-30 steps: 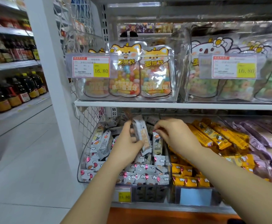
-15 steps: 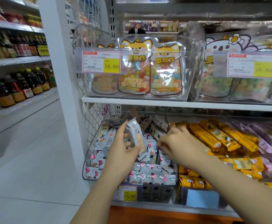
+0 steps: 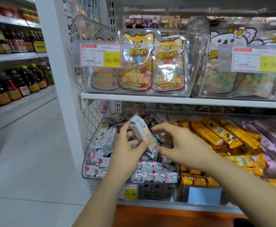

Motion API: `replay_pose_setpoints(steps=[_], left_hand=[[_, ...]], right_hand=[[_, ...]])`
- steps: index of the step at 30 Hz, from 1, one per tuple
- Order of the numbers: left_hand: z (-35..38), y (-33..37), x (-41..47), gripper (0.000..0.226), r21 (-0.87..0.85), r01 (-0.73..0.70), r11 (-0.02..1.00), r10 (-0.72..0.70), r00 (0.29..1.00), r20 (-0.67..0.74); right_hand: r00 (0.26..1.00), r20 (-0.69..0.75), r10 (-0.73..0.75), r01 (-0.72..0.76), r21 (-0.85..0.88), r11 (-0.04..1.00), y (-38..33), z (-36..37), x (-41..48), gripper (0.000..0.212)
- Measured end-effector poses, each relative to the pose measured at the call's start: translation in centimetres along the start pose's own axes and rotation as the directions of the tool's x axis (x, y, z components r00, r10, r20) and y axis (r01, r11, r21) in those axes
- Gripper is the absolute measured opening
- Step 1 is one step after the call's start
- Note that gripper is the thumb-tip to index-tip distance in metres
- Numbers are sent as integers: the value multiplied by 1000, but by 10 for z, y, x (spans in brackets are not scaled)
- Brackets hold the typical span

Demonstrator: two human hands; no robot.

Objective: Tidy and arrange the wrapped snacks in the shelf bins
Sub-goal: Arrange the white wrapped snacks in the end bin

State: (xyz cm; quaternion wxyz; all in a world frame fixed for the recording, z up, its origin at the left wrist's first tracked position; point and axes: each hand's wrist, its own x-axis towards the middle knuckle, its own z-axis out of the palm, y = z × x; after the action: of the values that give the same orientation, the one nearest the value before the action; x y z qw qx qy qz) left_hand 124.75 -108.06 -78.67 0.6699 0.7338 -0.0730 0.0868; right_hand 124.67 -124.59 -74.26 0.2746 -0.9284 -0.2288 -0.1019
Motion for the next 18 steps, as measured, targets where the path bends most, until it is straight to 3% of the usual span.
replay_pose_setpoints(steps=[3,6,9,11,14,16,18], left_hand=[[1,0,-1,67,-95,40,995,-41,999,-12],[-4,5,-2,62,-208,78,975,-82,997,-9],[-17,9,-2,40,-182,100,978,-100,995,7],[-24,8,-1,34,-110,114,987,-108,993,54],[-30,8,-4,33,34,95,995,-98,988,122],[-29,8,-5,33,76,76,994,-85,989,122],[-26,8,-7,30,127,55,990,-67,993,95]], right_hand=[[999,45,-22,19,55,998,-5,9,-1,56],[984,92,149,-172,333,927,-5,5,0,38],[907,274,319,-413,723,553,-5,-2,1,24],[864,337,374,-467,812,350,-6,-5,-1,24],[821,382,425,-486,857,168,-6,-8,-4,26],[823,375,426,-469,872,138,-6,-10,-5,31],[864,283,416,-413,872,264,-5,-10,-4,38]])
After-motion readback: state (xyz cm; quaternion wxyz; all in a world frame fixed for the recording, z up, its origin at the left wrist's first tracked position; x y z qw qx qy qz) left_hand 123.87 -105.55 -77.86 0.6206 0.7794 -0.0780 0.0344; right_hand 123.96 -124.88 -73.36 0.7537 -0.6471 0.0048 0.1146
